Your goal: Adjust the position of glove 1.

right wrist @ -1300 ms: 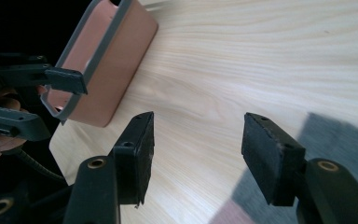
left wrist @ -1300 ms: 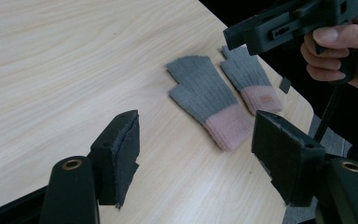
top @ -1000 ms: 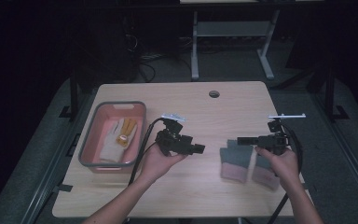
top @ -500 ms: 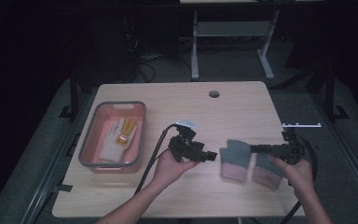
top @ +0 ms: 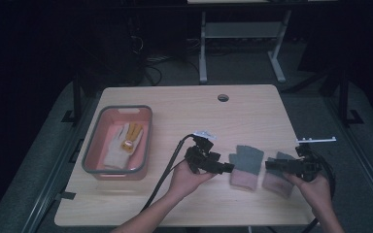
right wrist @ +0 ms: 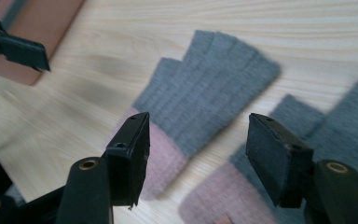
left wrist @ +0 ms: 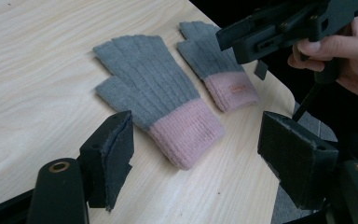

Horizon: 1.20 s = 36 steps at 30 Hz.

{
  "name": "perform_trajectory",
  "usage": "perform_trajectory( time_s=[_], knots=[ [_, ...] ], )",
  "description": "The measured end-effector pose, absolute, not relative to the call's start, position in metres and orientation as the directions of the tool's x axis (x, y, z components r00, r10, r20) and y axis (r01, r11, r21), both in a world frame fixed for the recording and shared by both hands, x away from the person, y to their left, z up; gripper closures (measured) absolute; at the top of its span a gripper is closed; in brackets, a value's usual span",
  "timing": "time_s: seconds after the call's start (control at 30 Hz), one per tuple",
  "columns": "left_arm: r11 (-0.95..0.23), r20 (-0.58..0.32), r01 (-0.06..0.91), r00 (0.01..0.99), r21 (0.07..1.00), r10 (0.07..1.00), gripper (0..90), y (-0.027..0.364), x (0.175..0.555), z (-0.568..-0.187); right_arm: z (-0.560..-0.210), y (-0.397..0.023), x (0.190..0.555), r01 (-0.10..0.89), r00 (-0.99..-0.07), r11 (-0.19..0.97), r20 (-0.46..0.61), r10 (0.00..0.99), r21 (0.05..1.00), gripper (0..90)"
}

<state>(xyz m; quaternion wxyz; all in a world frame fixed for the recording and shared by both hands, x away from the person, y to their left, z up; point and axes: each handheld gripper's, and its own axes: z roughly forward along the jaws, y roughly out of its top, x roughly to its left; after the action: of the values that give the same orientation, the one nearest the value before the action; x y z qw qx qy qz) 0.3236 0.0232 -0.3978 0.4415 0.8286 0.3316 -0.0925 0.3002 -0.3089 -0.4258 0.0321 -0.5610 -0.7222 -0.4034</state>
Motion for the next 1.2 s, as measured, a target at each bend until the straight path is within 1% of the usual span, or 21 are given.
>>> perform_trajectory(
  time_s=[0.23, 0.33, 0.37, 0.43, 0.53, 0.6, 0.7, 0.83, 0.9, 1.03, 1.07, 1.2],
  knots=[
    [-0.392, -0.453, 0.623, 0.773, 0.677, 0.445, 27.1, 0.016, 0.319, -0.399, -0.431, -0.314, 0.29, 0.822, -0.373, 0.066, 0.449, 0.812, 0.565, 45.0],
    [-0.399, -0.456, 0.62, 0.776, 0.676, 0.435, 27.0, 0.011, 0.316, -0.403, -0.437, -0.315, 0.286, 0.822, -0.369, 0.091, 0.404, 0.837, 0.562, 47.1],
    [-0.399, -0.456, 0.62, 0.776, 0.676, 0.435, 26.6, 0.011, 0.316, -0.403, -0.437, -0.315, 0.286, 0.822, -0.369, 0.091, 0.404, 0.837, 0.562, 47.1],
    [-0.398, -0.463, 0.624, 0.775, 0.673, 0.431, 26.5, 0.009, 0.315, -0.405, -0.44, -0.315, 0.283, 0.819, -0.366, 0.112, 0.362, 0.857, 0.563, 48.3],
    [-0.408, -0.466, 0.624, 0.776, 0.666, 0.425, 26.5, 0.006, 0.313, -0.41, -0.442, -0.316, 0.281, 0.817, -0.365, 0.123, 0.34, 0.867, 0.563, 49.6],
    [-0.414, -0.47, 0.626, 0.775, 0.661, 0.422, 26.5, 0.005, 0.312, -0.413, -0.445, -0.316, 0.28, 0.821, -0.352, 0.139, 0.301, 0.886, 0.553, 50.5],
    [-0.413, -0.472, 0.629, 0.773, 0.659, 0.423, 26.5, 0.005, 0.312, -0.414, -0.445, -0.317, 0.279, 0.821, -0.346, 0.138, 0.291, 0.892, 0.553, 51.2],
    [-0.415, -0.472, 0.631, 0.771, 0.656, 0.427, 26.4, 0.005, 0.312, -0.416, -0.447, -0.319, 0.278, 0.818, -0.34, 0.165, 0.23, 0.912, 0.551, 55.7],
    [-0.415, -0.473, 0.632, 0.77, 0.654, 0.429, 26.4, 0.006, 0.313, -0.416, -0.45, -0.318, 0.278, 0.814, -0.342, 0.182, 0.201, 0.918, 0.551, 56.3],
    [-0.413, -0.474, 0.635, 0.768, 0.652, 0.432, 26.4, 0.007, 0.313, -0.418, -0.452, -0.314, 0.276, 0.814, -0.334, 0.183, 0.186, 0.924, 0.551, 57.7],
    [-0.412, -0.474, 0.637, 0.766, 0.652, 0.434, 26.4, 0.008, 0.313, -0.419, -0.453, -0.312, 0.276, 0.802, -0.345, 0.203, 0.159, 0.925, 0.562, 59.7],
    [-0.404, -0.483, 0.638, 0.765, 0.656, 0.426, 26.2, 0.009, 0.313, -0.42, -0.456, -0.31, 0.275, 0.79, -0.346, 0.206, 0.142, 0.927, 0.578, 63.0]
  ],
)
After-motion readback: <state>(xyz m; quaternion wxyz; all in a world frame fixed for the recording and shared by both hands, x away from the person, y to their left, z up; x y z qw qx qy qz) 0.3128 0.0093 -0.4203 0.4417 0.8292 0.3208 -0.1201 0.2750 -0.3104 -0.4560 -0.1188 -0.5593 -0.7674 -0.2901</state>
